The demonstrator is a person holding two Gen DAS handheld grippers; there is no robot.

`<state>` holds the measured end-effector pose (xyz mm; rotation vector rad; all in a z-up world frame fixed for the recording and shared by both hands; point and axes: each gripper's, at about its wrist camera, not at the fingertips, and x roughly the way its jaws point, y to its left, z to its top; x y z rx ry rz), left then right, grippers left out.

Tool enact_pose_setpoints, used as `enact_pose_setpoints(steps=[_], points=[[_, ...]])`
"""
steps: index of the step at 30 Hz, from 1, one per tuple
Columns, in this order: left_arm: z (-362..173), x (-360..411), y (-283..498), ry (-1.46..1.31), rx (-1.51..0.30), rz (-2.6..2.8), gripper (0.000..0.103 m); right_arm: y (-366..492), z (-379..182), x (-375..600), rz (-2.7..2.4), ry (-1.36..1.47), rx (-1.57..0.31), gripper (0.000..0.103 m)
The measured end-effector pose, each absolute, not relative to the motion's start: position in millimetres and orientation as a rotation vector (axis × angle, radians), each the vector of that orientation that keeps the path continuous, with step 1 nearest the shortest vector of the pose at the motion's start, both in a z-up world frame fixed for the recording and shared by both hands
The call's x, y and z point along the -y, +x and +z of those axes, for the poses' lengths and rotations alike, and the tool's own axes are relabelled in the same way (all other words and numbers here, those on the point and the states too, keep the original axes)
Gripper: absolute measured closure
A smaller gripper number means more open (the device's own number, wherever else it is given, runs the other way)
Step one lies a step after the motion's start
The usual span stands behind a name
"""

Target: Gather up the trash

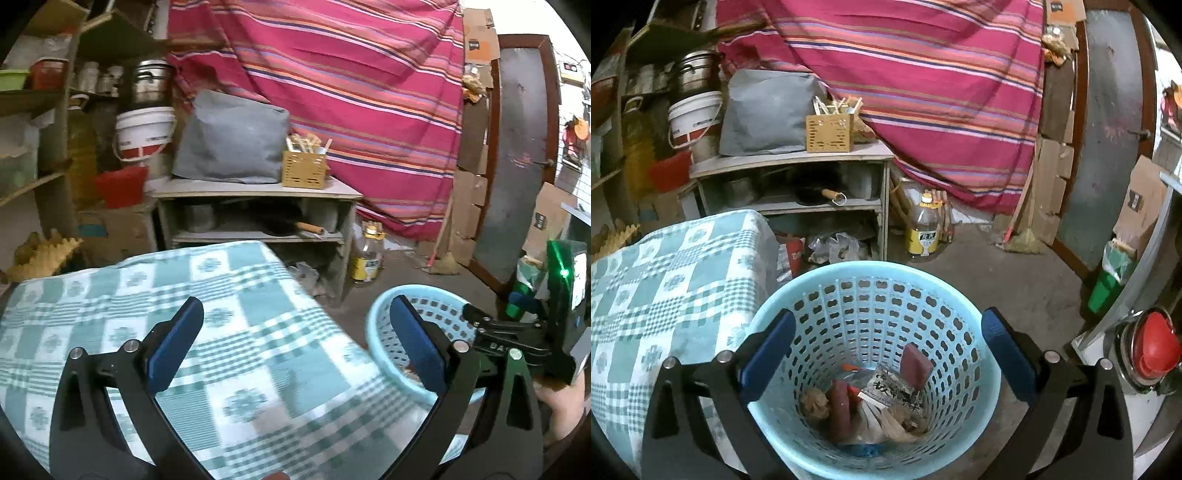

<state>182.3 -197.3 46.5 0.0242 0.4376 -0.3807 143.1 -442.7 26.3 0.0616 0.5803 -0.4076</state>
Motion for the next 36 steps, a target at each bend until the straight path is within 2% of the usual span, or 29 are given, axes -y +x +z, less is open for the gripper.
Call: enact_pose_setpoints(steps=[8,19,36], points=[[45,148,164,0.027,-0.462,-0.313,0.005,128,37,407,-0.314,0.071,-0.544,0.005],[41,64,123,0.021,-0.414,-0.209,0.005,99,36,303,-0.135,0.019,-0.518,0.005],[-8,-18,58,0.028,-0.392,0.069,0.005,49,24,194,0.004,-0.028,-0.426,0.005]])
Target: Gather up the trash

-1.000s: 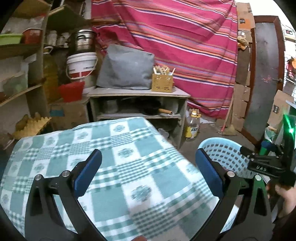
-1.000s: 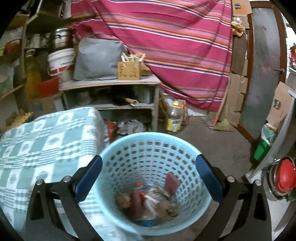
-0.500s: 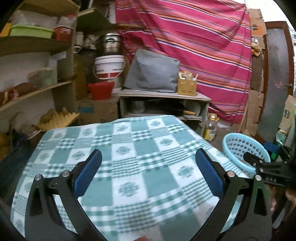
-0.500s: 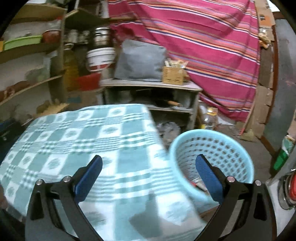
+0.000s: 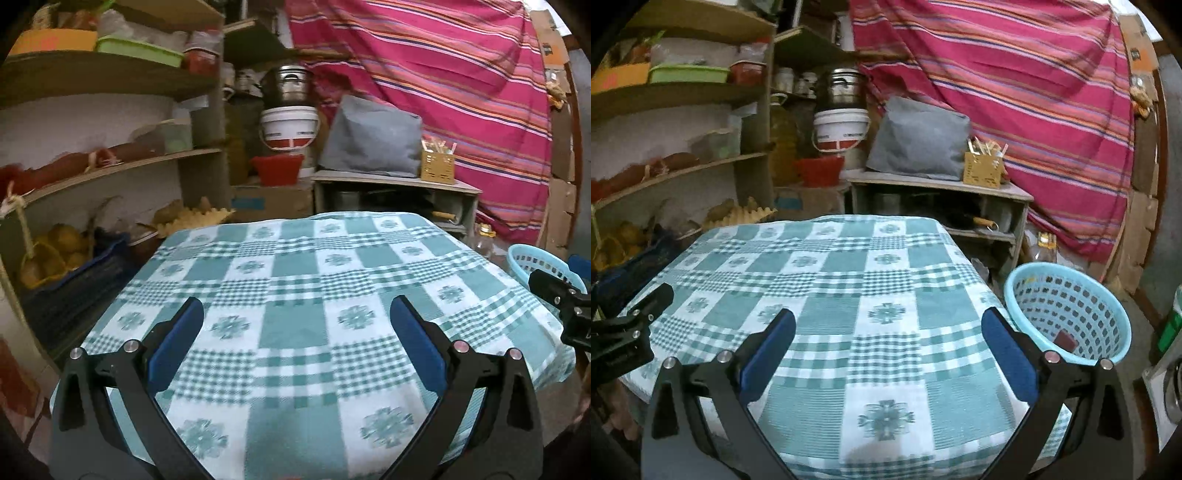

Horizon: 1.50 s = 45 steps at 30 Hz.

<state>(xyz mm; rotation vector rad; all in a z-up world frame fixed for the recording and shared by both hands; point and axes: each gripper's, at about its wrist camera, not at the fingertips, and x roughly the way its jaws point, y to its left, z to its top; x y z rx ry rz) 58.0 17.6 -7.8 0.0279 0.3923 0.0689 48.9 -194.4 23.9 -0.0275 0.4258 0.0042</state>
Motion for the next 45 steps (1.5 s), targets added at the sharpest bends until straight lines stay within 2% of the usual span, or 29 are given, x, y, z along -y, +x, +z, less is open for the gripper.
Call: enact_pose_setpoints(steps=[11,45], points=[[-6,-21,50,0.040,-0.333,0.090,0.005,48,22,175,0.030,-0.056,-0.390,0.005],[-11,-17,59,0.009,-0.372,0.061,0.005,54,16,184,-0.005,-0.067,-0.405,0.005]])
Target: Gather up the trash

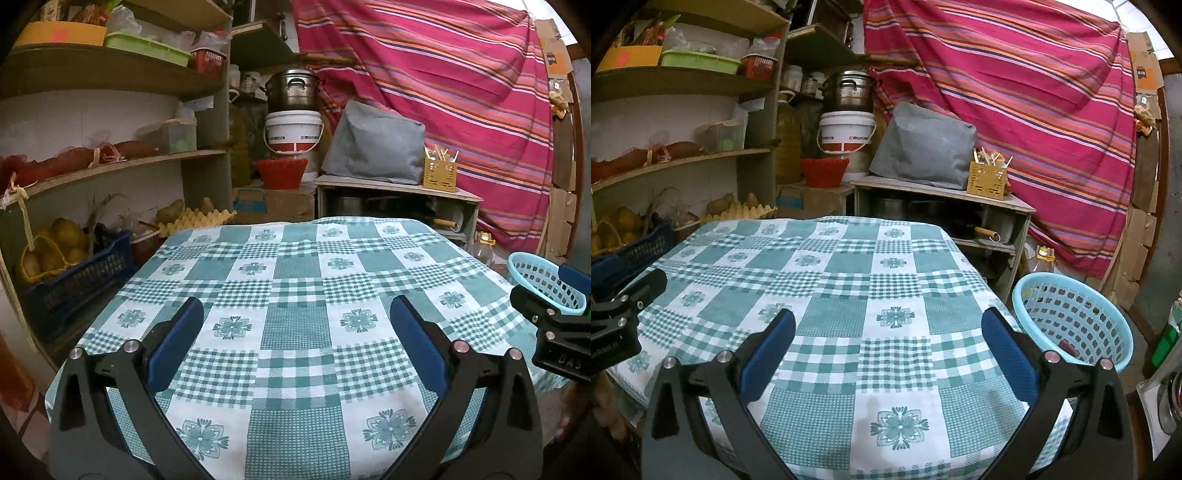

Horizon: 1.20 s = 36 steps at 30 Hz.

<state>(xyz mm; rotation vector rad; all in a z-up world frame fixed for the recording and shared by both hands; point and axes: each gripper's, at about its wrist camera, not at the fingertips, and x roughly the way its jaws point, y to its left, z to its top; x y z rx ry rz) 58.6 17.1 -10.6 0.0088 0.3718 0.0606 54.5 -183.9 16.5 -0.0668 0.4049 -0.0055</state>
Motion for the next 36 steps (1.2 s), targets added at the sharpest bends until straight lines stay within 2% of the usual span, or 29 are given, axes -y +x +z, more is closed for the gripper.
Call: enact_pose_setpoints(steps=[36], points=[[-7.9,-15.6,53.6,0.003,-0.355,0.065,0.005,54.6,15.9,184.4,-0.007,-0.071,-0.415,0.005]])
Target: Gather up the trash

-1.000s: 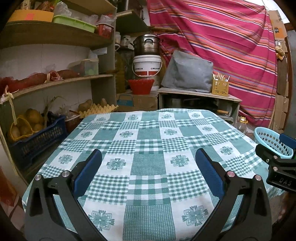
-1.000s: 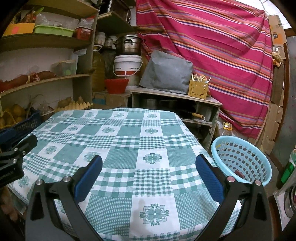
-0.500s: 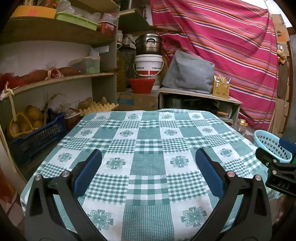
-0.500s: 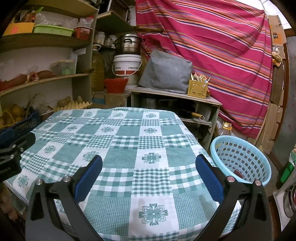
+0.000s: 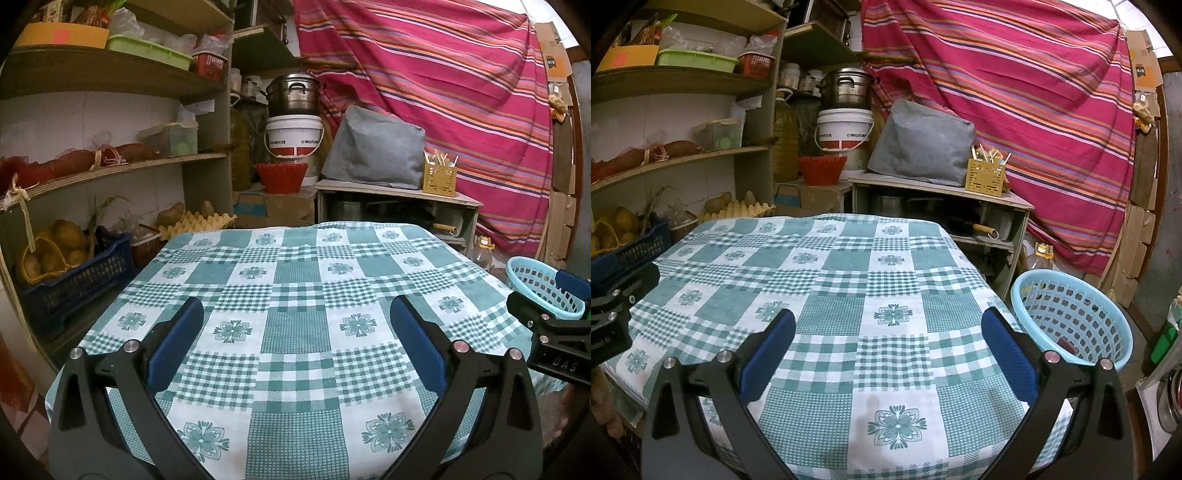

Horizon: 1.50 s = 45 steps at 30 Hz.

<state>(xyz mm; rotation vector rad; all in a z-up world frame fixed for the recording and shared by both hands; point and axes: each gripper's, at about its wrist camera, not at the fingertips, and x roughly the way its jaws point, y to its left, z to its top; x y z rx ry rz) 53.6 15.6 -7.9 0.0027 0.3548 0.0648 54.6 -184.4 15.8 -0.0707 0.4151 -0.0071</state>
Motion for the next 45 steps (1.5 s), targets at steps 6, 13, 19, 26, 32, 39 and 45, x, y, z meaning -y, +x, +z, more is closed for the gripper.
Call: enact_pose_setpoints(steps=[6,13,19,26,32,39,45], points=[[-6.2,-14.8,53.9,0.006,-0.355,0.061,0.005,55.8,14.8,184.2,-0.008,-0.072,-0.416,0.005],[-5.3,-15.2,53.7,-0.002,-0.359,0.058,0.005,55.5,13.5,183.4,-0.011,-0.067,-0.411,0.005],[-4.3,-15.8,54.8,-0.001,-0.361,0.054,0.005,55.4,13.7,183.5,-0.012,-0.067,-0.412,0.005],[-4.4,-16.0,54.7,-0.002,-0.361,0.054,0.005,55.2,13.6,183.6,-0.012,-0.067,-0.411,0.005],[-3.9,-15.8,55.1,-0.004,-0.367,0.052,0.005,53.8,14.1,181.9,-0.012,-0.072,-0.405,0.005],[-3.5,-15.2,54.7,-0.002,-0.366,0.054,0.005,53.5,14.3,180.5,-0.017,-0.066,-0.407,0.005],[-1.8,-15.2,53.9,0.000,-0.364,0.051,0.005,54.0,14.4,180.8,-0.017,-0.069,-0.406,0.005]])
